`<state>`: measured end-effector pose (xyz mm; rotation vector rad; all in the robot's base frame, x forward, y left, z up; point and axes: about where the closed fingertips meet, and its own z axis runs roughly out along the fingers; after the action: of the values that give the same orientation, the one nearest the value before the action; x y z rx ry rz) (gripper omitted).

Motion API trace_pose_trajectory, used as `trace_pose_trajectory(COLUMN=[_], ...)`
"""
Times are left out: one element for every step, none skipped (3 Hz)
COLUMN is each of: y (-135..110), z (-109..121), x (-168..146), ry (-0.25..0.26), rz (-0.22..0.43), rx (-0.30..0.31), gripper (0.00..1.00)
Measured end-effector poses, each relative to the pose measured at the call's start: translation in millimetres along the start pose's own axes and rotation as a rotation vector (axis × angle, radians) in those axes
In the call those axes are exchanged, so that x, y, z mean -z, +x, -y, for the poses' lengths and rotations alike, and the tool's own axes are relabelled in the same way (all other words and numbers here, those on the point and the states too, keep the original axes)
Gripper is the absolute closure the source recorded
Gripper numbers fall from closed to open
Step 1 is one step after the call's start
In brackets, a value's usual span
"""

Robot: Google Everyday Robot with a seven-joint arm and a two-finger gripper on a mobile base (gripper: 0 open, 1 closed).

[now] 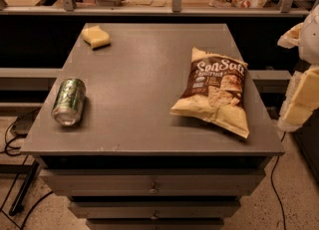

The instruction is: Move sponge near green can

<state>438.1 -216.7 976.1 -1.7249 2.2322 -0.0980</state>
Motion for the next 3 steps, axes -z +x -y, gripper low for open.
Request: trace_pose_trajectory(y=[0,0,-11], z=[0,0,2], x=[0,0,-2], ry=[0.0,0.0,-0.001], rz=[0.0,0.0,0.043], rx=[0.0,0.0,0.021], gripper=[0.0,0.0,0.0])
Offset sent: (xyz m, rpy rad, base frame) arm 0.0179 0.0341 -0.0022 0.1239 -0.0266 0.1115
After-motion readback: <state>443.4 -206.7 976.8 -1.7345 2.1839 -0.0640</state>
